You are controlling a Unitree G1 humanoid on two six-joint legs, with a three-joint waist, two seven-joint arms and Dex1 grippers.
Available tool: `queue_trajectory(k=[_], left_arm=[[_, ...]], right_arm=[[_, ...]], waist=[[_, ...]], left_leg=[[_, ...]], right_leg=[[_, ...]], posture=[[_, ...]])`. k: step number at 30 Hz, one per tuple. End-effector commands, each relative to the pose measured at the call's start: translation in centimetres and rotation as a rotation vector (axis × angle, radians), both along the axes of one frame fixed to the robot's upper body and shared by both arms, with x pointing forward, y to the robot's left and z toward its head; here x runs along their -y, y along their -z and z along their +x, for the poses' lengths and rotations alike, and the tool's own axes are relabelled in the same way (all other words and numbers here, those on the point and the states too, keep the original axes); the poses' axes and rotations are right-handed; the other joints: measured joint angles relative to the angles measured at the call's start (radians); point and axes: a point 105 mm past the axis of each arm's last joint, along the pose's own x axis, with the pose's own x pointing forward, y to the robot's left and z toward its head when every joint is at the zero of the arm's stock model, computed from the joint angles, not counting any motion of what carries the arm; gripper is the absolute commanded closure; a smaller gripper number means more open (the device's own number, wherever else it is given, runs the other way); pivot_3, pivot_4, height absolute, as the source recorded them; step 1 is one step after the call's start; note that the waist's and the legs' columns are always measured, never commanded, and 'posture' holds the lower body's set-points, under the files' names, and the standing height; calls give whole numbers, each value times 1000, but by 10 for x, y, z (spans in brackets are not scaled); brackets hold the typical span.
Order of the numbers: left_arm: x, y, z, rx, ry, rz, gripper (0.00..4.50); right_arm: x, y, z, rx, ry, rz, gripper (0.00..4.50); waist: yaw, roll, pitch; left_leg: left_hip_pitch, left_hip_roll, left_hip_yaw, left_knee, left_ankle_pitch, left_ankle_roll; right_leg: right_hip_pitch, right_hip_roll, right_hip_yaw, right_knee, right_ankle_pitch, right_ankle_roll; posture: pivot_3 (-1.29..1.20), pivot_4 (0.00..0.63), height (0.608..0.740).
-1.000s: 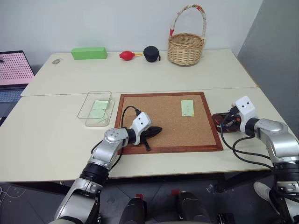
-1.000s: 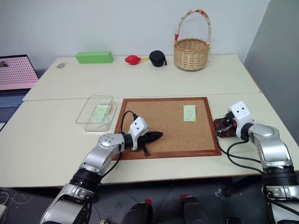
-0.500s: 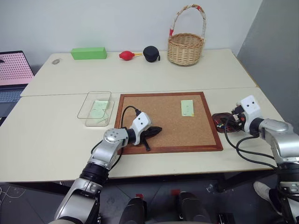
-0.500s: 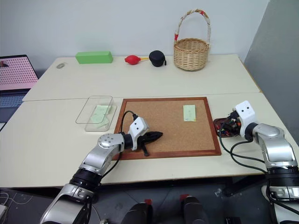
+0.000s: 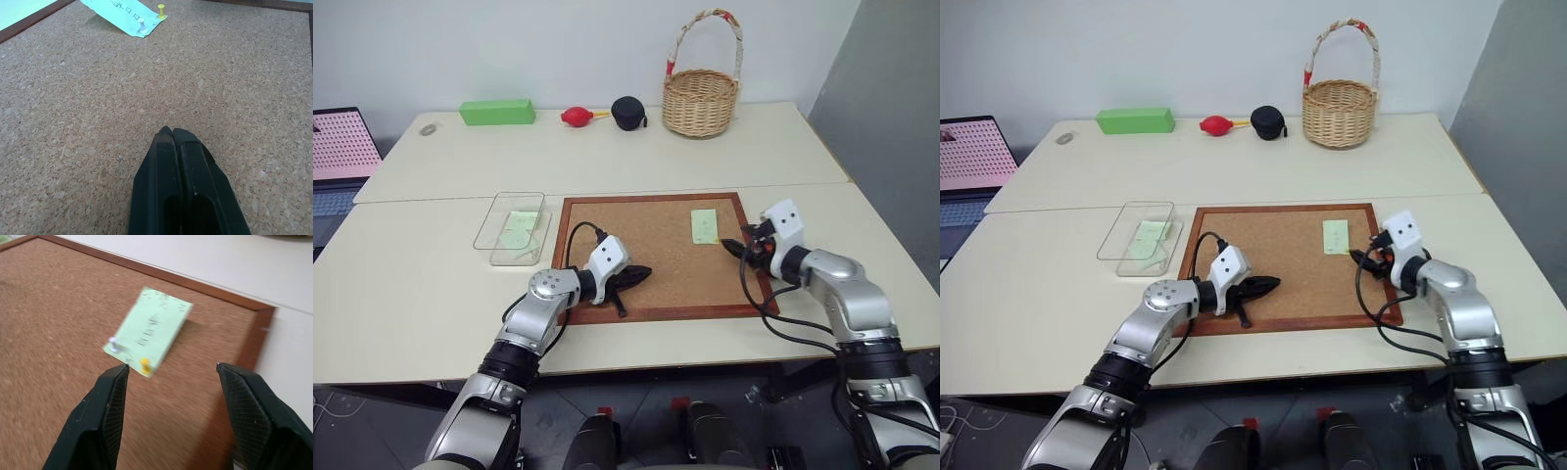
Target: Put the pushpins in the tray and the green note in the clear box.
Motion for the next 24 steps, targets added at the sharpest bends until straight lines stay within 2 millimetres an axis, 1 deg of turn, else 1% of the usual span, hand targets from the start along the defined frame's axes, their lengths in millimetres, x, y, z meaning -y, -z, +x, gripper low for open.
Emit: queue_trajectory(k=[1,6,8,9,13,19,20,22,24], left_arm=[[-21,41,-8,-126,-63,124,4500],[-24,41,-9,-125,-73,127,4500],[-25,41,-9,-126,-75,126,4500],[-25,41,-9,-126,-76,126,4500],[-24,41,-9,-126,-76,126,4500],[-26,41,-8,-126,-80,127,4500],[-27,41,-8,-126,-81,128,4500],[-27,41,-9,-128,-81,129,4500],[-27,42,-9,-130,-82,131,4500]], right_arm=[[-9,-14,11,76,-20,-12,1475],[-12,-5,20,70,11,-10,1475],[-15,-1,20,64,5,-10,1838],[-16,0,20,61,3,-12,1911],[-18,6,22,54,5,-12,2845],[-19,7,23,49,7,-6,3924],[-19,7,22,48,4,-6,4183],[-20,6,21,50,-5,0,4469],[-21,2,18,55,-18,9,4469]], waist=[[0,0,0],[-1,0,0],[-2,0,0],[-2,0,0],[-3,0,0],[-4,0,0],[-4,0,0],[-4,0,0],[-4,0,0]], left_leg=[[0,0,0,0,0,0],[0,0,0,-1,0,0],[0,0,0,0,0,0],[0,0,0,-1,0,0],[0,0,0,-1,0,0],[0,0,0,-1,0,0],[0,0,0,-1,0,0],[0,0,0,-1,0,0],[0,0,0,-1,0,0]], right_leg=[[0,0,0,0,0,0],[0,0,0,0,0,0],[0,0,0,0,0,0],[0,0,0,0,0,0],[0,0,0,0,0,0],[0,0,0,0,0,0],[0,0,0,0,0,0],[0,0,0,0,0,0],[0,0,0,0,0,0]], posture=[[0,150,740],[0,150,740],[0,150,740],[0,150,740],[0,150,740],[0,150,740],[0,150,740],[0,150,740],[0,150,740]])
